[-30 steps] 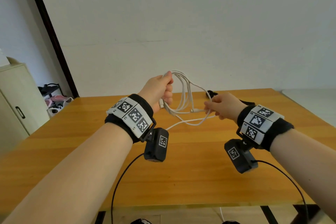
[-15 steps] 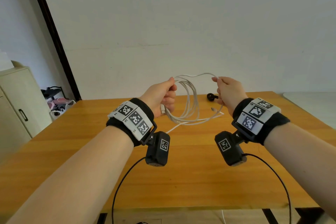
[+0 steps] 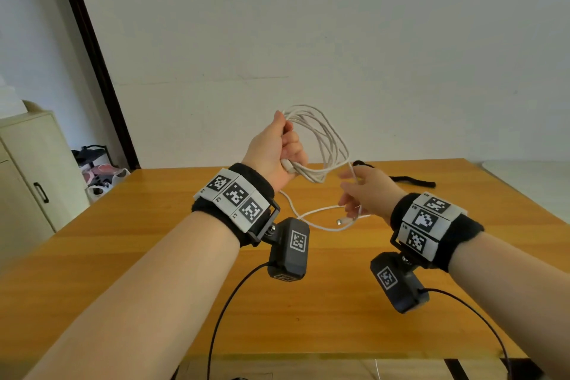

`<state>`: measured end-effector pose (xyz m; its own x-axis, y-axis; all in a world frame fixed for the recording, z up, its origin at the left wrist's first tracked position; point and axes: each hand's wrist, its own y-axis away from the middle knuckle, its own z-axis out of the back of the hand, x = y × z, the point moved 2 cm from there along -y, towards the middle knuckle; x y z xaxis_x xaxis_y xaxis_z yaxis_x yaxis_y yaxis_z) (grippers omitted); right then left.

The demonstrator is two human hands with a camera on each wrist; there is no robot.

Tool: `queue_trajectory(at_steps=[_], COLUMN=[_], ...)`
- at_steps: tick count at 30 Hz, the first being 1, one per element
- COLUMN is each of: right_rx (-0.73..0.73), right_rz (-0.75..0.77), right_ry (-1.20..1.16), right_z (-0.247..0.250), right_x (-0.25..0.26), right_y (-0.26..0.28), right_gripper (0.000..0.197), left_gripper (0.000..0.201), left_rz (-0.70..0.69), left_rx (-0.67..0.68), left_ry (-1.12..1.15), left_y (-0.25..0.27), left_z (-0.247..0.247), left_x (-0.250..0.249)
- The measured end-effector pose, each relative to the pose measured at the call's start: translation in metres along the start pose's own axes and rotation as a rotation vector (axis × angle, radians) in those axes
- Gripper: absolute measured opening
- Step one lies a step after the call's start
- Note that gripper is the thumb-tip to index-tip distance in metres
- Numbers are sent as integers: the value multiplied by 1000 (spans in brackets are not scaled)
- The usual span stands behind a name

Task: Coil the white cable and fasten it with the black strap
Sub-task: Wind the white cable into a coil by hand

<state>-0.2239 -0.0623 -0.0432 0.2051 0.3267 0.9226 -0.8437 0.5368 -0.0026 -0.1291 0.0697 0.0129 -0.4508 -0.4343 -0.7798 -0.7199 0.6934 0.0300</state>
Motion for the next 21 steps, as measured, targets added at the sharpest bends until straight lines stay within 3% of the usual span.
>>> queue_trajectory(at_steps=[8, 12, 15, 18, 21], right_rx=[235, 114, -31, -99, -100], right_rz=[27, 92, 137, 148, 184], right_ry=[333, 253, 242, 361, 538], right_z=[-15, -16, -14, -16, -20], right_x=[-10, -9, -2, 4, 5], right_y=[13, 12, 10, 10, 12], right_gripper=[21, 39, 37, 26, 29], left_gripper=[41, 41, 41, 43, 42], left_rz=[-151, -156, -148, -157, -187], left_rx=[-101, -103, -86, -77, -62], left_ry=[129, 97, 46, -28, -103], left_y=[-6, -6, -4, -4, -6], left_z=[5, 6, 7, 5, 3], left_x=[-10, -12, -10, -8, -4])
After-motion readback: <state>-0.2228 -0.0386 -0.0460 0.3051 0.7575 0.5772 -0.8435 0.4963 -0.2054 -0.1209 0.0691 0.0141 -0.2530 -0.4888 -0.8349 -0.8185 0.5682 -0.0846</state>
